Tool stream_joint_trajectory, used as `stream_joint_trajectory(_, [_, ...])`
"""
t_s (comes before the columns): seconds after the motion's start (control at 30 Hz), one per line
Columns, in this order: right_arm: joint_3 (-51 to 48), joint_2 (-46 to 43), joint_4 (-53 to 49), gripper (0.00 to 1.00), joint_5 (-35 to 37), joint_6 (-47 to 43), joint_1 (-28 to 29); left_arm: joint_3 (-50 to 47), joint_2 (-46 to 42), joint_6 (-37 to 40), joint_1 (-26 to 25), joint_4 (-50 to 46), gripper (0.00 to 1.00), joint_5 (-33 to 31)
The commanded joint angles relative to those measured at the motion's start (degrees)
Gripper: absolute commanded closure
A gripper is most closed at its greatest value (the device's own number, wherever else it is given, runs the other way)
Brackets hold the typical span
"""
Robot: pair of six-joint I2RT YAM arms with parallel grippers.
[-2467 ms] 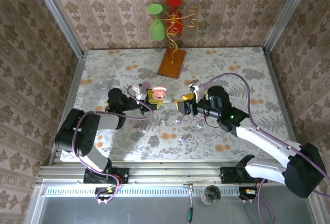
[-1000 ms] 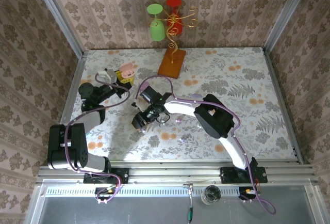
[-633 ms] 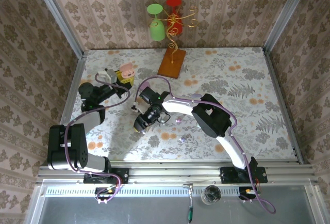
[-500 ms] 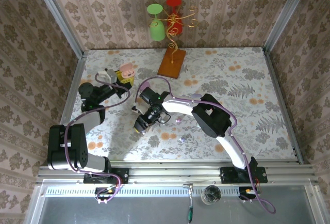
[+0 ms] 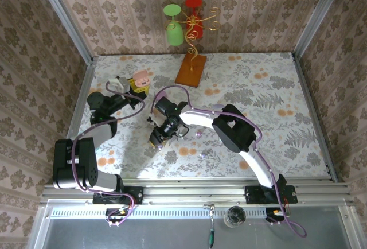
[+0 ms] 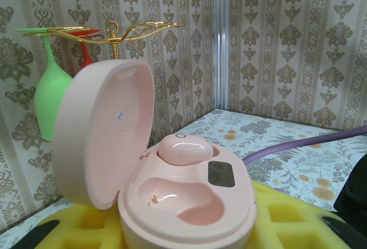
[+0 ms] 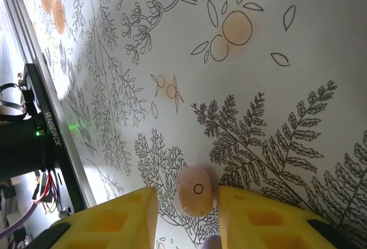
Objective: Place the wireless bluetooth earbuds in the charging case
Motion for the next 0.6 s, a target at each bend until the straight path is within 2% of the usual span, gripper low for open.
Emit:
stream_joint_trajectory(0.0, [1.8,2.3,-1.8,0.66,2.3,0.8,0.9,0.1,-1.7,0.4,-0.1,2.4,0.64,0.7])
stream_joint_trajectory(0.37, [3.9,3.3,-6.8,0.71,9.9,-1.3,3.0,-0.8,-3.5,2.5,0.0,0.1,0.64,-0.4])
stream_joint_trajectory(0.57, [4.3,3.5,-7.0,0.77,11.1,-0.8,3.4,-0.9,-4.0,3.2,0.0,-0.9,0.64,-0.4])
